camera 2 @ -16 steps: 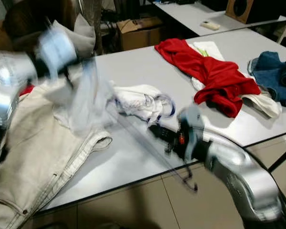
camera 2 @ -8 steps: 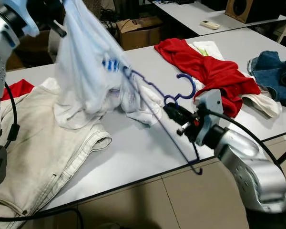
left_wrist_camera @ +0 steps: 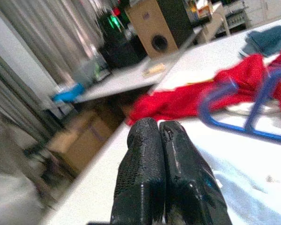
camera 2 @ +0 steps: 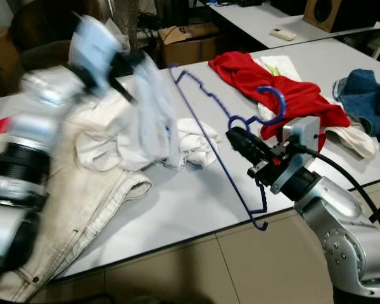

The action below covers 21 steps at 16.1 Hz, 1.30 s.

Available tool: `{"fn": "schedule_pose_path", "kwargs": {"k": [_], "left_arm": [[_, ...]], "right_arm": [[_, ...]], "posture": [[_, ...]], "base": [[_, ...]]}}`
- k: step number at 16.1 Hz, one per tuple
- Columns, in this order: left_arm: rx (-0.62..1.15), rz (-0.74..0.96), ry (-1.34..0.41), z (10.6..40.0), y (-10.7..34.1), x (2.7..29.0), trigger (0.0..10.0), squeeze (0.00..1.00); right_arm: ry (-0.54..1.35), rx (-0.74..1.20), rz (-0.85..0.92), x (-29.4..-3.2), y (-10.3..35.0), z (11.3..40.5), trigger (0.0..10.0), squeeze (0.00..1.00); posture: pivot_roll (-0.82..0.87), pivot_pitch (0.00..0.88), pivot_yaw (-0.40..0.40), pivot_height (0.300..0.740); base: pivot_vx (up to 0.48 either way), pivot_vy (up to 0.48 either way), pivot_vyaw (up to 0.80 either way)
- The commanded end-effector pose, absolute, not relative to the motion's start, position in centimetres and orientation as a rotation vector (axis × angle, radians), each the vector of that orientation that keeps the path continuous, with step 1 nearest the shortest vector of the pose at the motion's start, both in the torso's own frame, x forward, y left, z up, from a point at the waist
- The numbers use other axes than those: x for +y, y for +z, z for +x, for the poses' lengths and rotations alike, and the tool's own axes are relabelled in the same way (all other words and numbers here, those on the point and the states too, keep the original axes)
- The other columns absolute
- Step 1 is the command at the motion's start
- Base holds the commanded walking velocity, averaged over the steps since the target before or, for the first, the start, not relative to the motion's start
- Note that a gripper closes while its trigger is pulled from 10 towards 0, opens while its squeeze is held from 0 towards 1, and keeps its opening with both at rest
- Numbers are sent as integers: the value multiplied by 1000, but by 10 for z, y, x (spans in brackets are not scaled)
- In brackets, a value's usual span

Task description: Hang hanger

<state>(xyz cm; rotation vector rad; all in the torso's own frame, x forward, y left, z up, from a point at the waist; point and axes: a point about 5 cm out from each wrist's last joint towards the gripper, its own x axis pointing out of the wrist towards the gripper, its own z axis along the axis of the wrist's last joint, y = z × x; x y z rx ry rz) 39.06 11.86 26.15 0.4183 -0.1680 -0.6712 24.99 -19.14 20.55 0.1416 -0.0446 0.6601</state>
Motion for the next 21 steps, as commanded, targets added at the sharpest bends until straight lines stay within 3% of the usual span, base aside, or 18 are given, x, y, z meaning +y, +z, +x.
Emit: {"fn": "schedule_pose_path", "kwargs": {"k": [1,5,10,11,12,13,18,21], "left_arm": [[-97,420,-693,393,242,115,10000,1000],[-51,333,-855,383,228,100,10000,1000],[-40,390,-770,385,228,128,10000,1000],[8,519,-701,385,228,161,10000,910],[67,610,-689,380,225,181,10000,231],[186,735,-710,369,218,208,10000,0],[449,802,-799,336,188,240,10000,0],[477,815,-788,332,182,242,10000,0]], "right_arm": [[615,-64,142,-195,209,248,10000,0],[538,-55,135,-205,206,245,10000,0],[687,-1,125,-186,201,239,10000,0],[837,92,98,-172,191,229,10000,0],[879,138,82,-167,186,228,10000,0],[884,201,52,-163,177,232,10000,0],[862,266,-24,-157,164,248,10000,0],[859,266,-29,-155,163,250,10000,0]], "posture": [[-33,0,136,740],[-52,0,152,740],[-36,0,137,740],[-22,0,124,740],[-22,0,124,740],[-7,0,111,740],[22,0,92,740],[17,0,101,740]], "base": [[0,0,0],[0,0,0],[0,0,0],[0,0,0],[0,0,0],[0,0,0],[0,0,0],[0,0,0]]}}
